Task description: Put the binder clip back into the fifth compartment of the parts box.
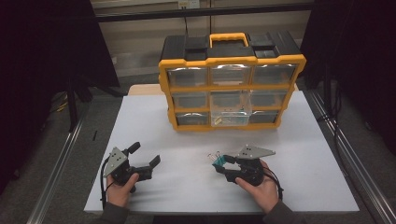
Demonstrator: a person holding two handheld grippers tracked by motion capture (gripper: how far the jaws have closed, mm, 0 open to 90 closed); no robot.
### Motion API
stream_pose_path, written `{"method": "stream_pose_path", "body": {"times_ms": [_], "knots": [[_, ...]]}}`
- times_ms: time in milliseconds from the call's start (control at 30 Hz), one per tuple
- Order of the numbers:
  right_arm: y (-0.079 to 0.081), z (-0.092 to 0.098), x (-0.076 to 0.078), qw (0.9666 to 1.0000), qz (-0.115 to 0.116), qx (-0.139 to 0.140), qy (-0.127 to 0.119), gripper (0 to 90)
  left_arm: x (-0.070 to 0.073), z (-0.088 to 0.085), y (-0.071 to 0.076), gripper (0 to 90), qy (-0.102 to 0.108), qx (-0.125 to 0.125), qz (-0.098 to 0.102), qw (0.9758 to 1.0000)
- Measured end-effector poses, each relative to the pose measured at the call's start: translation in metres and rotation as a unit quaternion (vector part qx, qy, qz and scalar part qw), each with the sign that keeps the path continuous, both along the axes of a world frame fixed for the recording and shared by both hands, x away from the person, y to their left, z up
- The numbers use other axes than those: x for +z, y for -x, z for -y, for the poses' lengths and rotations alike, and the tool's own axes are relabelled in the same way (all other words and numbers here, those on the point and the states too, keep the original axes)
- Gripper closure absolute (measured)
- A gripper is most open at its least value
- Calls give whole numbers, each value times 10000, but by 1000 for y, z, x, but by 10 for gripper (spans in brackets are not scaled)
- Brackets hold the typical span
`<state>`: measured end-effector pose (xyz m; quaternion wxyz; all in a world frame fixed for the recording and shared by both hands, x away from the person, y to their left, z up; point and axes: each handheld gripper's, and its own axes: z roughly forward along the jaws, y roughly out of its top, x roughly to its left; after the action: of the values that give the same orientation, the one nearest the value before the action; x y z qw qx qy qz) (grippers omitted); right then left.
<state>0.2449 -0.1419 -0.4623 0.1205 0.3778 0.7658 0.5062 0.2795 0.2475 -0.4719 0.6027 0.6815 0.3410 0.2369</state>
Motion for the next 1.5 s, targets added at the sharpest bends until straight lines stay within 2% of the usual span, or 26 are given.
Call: {"method": "stream_pose_path", "body": {"times_ms": [267,367,400,500,633,733,933,967,1067,1233,1267,1300,1367,1400,1500], "knots": [[-2,8,15,9997,185,-18,-172,505,0,0,0,35,4,-3,-4,10000],[-2,12,21,9994,244,-47,-238,505,0,-1,0,35,-70,21,24,10000],[-3,13,22,9994,243,-7,-258,505,0,0,0,35,-4,23,2,10000],[-4,14,26,9993,276,-1,-271,505,0,0,0,35,8,16,1,10000],[-5,17,33,9989,333,11,-340,505,1,-2,0,35,-77,21,33,10000],[-6,18,38,9986,371,-3,-373,505,0,-1,0,35,-23,36,30,10000],[-7,19,44,9982,426,-2,-420,505,1,-2,0,35,-70,26,26,10000],[-8,19,47,9981,456,7,-421,505,1,-1,1,35,4,18,-5,10000],[-9,20,51,9979,491,12,-424,505,1,-1,1,35,29,29,-6,10000],[-11,22,59,9972,559,34,-493,505,1,-1,1,35,-16,60,48,10000],[-12,22,61,9973,551,15,-486,505,1,3,1,35,252,136,23,9996],[-12,22,62,9971,575,20,-493,505,1,-3,0,35,-109,36,61,9999],[-13,22,64,9972,564,19,-495,505,1,-3,0,35,-83,49,63,9999],[-13,22,65,9971,585,-5,-496,505,1,-1,0,35,22,54,37,10000],[-15,23,71,9969,589,27,-525,505,1,-1,1,35,2,10,40,10000]]}}
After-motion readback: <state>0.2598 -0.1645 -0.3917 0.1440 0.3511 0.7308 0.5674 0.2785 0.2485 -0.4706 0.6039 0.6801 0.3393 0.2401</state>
